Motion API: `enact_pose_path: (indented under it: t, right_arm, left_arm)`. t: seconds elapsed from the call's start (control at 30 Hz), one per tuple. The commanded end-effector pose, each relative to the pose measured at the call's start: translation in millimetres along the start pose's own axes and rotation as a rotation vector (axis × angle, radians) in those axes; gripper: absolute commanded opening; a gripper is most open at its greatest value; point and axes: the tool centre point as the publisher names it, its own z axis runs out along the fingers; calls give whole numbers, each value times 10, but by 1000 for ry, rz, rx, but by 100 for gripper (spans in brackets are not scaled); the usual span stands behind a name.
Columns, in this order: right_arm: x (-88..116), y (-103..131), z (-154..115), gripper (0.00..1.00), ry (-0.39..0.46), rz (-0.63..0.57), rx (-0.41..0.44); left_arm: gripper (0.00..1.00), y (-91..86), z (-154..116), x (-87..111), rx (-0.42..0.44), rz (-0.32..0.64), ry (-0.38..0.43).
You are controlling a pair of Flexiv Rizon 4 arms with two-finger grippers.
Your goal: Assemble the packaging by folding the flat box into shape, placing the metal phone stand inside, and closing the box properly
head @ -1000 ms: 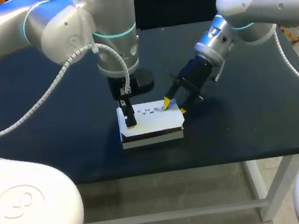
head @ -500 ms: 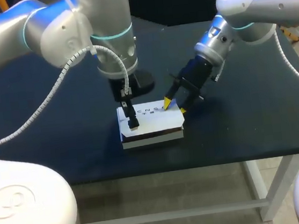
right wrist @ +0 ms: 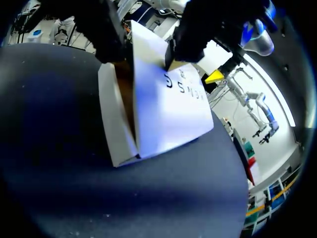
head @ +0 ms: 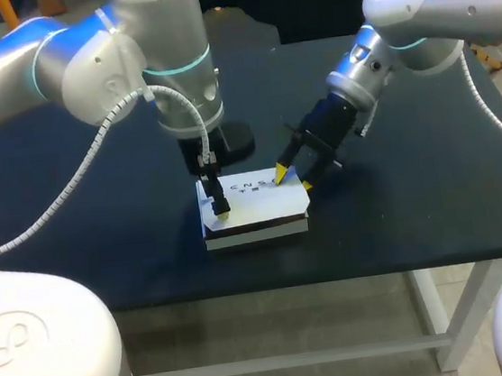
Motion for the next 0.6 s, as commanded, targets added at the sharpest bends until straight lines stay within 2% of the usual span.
enact_pose_path:
  t: [0.03,0.6]
  right_arm:
    - [-17,27,-1,44,-1,0,5]
    - [-17,27,-1,43,-1,0,5]
  left_arm:
    - [78,7,27,51,3,-3,-16]
    - [85,-45,147,90,21,7,-123]
